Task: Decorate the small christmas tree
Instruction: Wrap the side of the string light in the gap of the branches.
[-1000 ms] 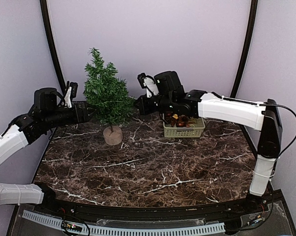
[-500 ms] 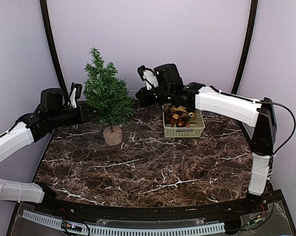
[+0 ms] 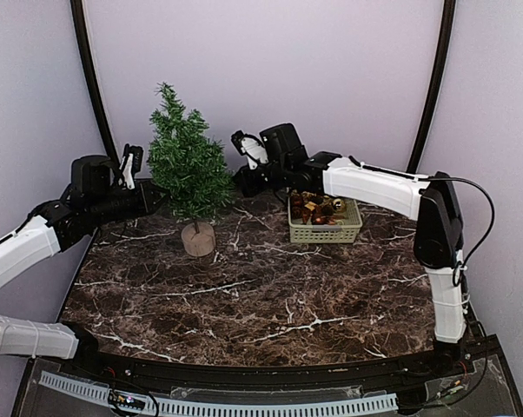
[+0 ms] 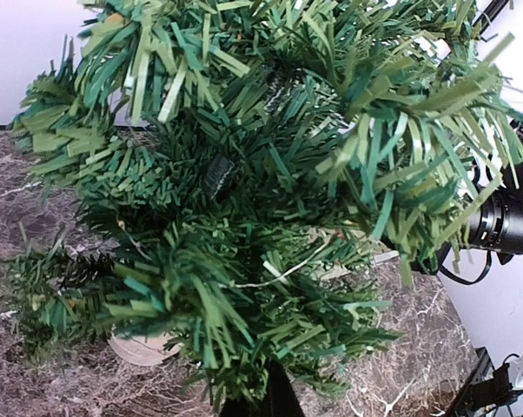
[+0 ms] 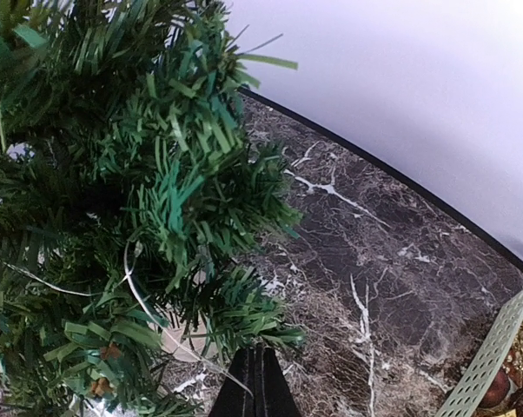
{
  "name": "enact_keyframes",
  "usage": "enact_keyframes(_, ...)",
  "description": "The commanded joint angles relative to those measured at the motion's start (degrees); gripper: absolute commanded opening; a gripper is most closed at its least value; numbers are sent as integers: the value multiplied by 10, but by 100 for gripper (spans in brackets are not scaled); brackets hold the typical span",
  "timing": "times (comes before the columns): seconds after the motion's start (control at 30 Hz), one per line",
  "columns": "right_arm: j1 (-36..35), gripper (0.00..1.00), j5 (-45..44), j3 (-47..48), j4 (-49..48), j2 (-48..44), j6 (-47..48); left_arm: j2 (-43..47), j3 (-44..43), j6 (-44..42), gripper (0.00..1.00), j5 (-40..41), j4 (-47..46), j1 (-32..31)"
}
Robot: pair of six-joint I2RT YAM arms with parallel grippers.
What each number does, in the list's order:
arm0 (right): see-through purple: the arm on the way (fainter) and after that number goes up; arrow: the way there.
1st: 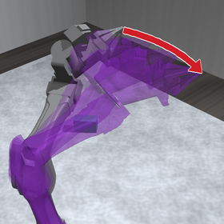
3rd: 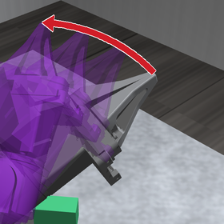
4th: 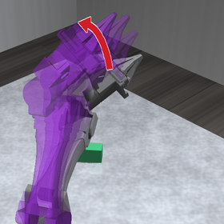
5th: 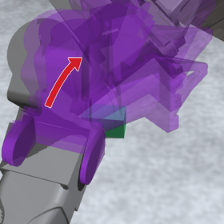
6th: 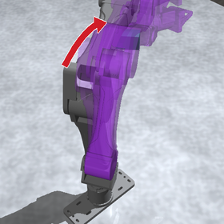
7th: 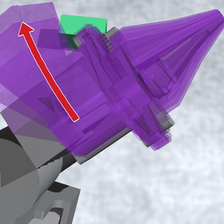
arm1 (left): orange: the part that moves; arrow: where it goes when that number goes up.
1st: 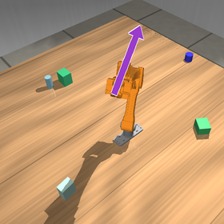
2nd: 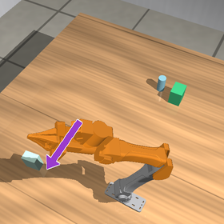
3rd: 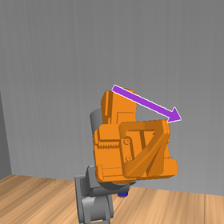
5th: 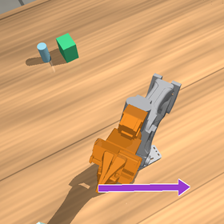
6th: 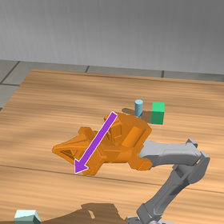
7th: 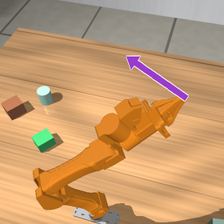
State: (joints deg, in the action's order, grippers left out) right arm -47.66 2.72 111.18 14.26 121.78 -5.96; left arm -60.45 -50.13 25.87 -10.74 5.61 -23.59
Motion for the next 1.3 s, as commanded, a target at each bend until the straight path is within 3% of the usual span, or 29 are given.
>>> enact_keyframes(0.0,4,0,60,6,-23,-2,15,-2,1,-17,0,7,-19,26)
enact_keyframes(0.13,-5,0,86,-26,-39,-16,3,-11,9,-22,0,-58,-47,95)
enact_keyframes(0.33,-38,0,97,-51,-55,-15,-24,-59,-15,-71,0,-130,-44,150)
enact_keyframes(0.73,-78,0,108,-43,-67,-6,-55,-41,-28,-124,7,-71,4,168)
enact_keyframes(0.93,-91,0,113,-60,-92,-12,-79,0,-17,-118,27,23,52,168)
enact_keyframes(1.1,-96,0,109,-61,-108,-12,-111,54,-22,-110,52,90,105,168)
enact_keyframes(1.2,-96,0,84,-56,-98,-16,-122,89,-28,-112,65,88,136,168)
enact_keyframes(1.27,-93,0,74,-54,-89,-21,-128,111,-38,-113,67,49,152,168)
